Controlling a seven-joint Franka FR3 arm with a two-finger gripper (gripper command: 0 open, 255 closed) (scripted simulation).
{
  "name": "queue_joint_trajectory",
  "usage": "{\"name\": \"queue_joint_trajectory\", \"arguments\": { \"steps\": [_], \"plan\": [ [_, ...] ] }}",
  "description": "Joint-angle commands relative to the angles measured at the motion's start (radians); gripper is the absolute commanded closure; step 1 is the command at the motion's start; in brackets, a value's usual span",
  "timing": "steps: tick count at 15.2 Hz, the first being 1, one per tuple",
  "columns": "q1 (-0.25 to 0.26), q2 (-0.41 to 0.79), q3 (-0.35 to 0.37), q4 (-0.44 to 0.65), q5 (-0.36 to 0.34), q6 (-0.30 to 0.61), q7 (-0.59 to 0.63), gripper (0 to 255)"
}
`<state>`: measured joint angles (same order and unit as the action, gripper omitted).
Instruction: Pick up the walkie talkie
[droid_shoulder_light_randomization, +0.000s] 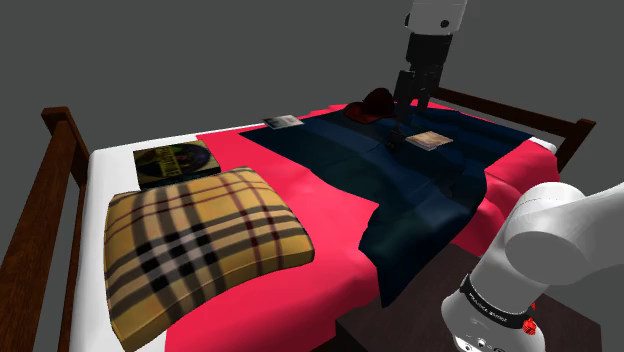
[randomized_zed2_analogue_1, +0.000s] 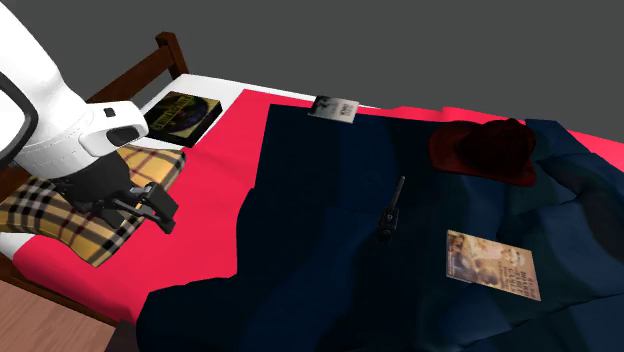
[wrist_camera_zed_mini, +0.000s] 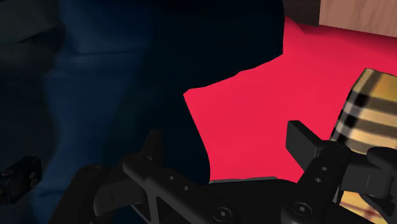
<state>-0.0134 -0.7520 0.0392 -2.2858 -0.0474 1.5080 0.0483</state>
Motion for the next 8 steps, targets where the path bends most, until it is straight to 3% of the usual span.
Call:
{"name": "queue_joint_trajectory", "arguments": {
  "steps": [1,8],
  "plan": [
    [0.000,0.000,0.000,0.000,0.000,0.000,0.000,0],
    [-0.043,0.063,-0.145,-0.048,-0.088,0.142,-0.160,0]
  ]
}}
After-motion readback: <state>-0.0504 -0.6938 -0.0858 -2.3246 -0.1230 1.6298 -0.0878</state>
